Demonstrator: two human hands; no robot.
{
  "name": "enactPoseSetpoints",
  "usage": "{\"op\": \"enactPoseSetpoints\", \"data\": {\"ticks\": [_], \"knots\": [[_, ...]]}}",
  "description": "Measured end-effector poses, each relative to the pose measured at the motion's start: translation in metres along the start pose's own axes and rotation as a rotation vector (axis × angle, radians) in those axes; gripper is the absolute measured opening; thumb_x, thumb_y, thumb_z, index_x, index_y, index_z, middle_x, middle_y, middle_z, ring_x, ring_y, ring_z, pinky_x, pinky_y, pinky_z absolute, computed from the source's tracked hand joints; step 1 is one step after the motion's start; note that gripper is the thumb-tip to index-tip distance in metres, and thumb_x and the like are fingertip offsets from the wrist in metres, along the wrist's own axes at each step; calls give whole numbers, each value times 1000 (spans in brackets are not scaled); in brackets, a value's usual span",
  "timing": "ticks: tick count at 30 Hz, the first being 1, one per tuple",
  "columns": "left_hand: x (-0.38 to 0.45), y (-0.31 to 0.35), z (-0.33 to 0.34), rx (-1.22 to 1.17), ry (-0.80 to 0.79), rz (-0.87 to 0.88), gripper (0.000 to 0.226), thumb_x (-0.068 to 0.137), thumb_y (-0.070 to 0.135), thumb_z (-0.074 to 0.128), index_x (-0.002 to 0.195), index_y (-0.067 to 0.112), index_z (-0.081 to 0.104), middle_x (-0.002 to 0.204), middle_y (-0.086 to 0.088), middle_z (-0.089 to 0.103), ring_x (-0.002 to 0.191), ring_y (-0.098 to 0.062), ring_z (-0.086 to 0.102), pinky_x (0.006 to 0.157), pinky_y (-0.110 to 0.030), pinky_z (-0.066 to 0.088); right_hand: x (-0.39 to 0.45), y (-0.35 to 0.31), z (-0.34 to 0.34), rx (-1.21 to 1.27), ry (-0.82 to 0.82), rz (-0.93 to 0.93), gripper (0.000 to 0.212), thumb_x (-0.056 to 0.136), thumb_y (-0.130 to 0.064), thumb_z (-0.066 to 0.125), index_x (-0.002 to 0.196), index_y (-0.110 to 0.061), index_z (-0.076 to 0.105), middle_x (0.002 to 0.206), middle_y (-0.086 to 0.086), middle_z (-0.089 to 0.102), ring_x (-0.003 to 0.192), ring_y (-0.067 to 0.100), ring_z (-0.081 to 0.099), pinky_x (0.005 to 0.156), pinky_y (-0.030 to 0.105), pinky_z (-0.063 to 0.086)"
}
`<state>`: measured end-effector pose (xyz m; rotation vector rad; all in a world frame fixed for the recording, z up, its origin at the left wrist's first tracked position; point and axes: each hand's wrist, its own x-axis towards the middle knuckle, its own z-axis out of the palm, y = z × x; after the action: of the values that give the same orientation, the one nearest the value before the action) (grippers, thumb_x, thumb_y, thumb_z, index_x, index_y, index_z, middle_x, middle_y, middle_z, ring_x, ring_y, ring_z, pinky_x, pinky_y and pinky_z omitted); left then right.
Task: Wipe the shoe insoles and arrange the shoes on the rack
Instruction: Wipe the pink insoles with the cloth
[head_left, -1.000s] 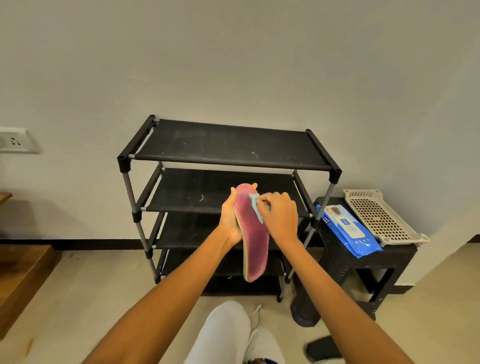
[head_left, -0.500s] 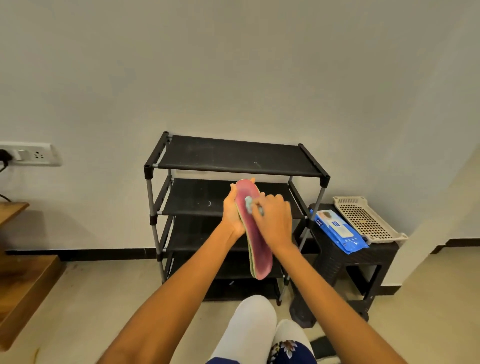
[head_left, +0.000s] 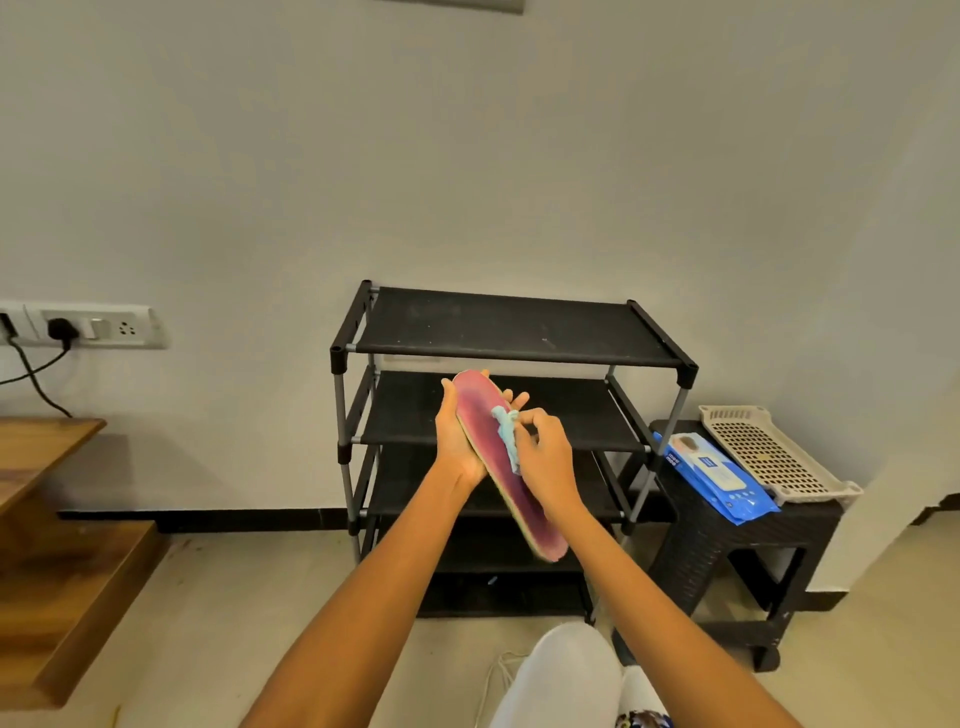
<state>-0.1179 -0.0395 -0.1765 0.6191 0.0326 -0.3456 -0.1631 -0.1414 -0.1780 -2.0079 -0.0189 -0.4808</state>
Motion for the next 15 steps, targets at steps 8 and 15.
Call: {"op": "enactPoseSetpoints", "data": {"ticks": [8, 15], "knots": [[-9, -23, -23, 34, -9, -28, 59, 91, 62, 35, 115, 13, 60, 97, -13, 69, 88, -25, 68, 73, -36, 57, 4, 3, 26, -450, 134, -83, 19, 96, -28, 45, 98, -17, 61, 102, -1, 52, 92, 11, 47, 78, 26, 39], [-9, -13, -24, 89, -48, -56, 63, 91, 62, 34, 122, 13, 57, 108, -16, 67, 98, -28, 64, 83, -41, 51, 21, -2, 21, -653, 148, -281, 21, 95, -28, 48, 91, -17, 66, 83, 0, 64, 79, 16, 54, 70, 34, 41]]}}
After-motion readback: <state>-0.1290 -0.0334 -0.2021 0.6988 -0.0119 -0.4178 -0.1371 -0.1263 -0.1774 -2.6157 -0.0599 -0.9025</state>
